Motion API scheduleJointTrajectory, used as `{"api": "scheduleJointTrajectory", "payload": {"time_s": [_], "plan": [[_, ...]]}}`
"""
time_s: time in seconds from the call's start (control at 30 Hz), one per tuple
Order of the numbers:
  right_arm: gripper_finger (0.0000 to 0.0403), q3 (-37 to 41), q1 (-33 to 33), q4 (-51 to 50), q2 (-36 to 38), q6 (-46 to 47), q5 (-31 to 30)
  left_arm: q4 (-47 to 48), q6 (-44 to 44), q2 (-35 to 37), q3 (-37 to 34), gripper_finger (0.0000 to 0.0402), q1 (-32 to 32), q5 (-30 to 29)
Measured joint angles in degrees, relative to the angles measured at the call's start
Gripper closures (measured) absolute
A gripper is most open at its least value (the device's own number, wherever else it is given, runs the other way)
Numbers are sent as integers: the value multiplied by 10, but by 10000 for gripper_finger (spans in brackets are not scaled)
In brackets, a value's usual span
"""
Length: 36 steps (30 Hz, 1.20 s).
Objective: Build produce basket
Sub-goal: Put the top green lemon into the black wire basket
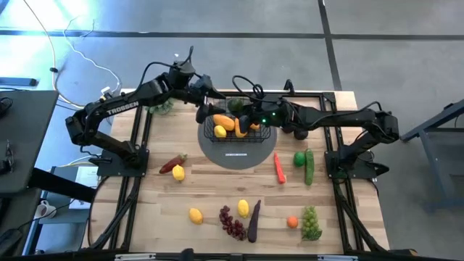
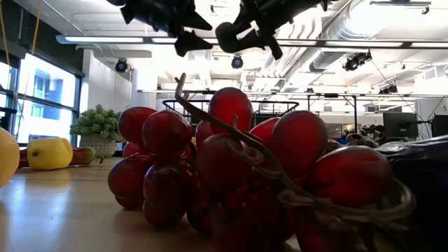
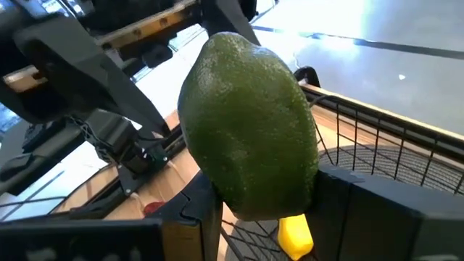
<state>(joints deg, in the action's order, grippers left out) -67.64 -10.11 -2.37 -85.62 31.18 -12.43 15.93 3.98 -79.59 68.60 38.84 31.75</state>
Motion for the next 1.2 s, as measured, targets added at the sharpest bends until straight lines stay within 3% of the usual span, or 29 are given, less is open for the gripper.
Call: {"api": "scheduleJointTrajectory", "payload": {"time_s": [0.77,0.9,1.07,1.2], "plan": [[281,0,-9,5,0,-28,65,-106,-38,-35,0,107,-41,-39],[281,0,-9,4,0,-29,64,-104,-32,-36,0,136,-42,-39],[281,0,-9,2,0,-27,62,-103,-25,-41,0,203,-48,-40],[246,0,-9,1,0,-29,62,-103,-11,-41,0,248,-48,-38]]}}
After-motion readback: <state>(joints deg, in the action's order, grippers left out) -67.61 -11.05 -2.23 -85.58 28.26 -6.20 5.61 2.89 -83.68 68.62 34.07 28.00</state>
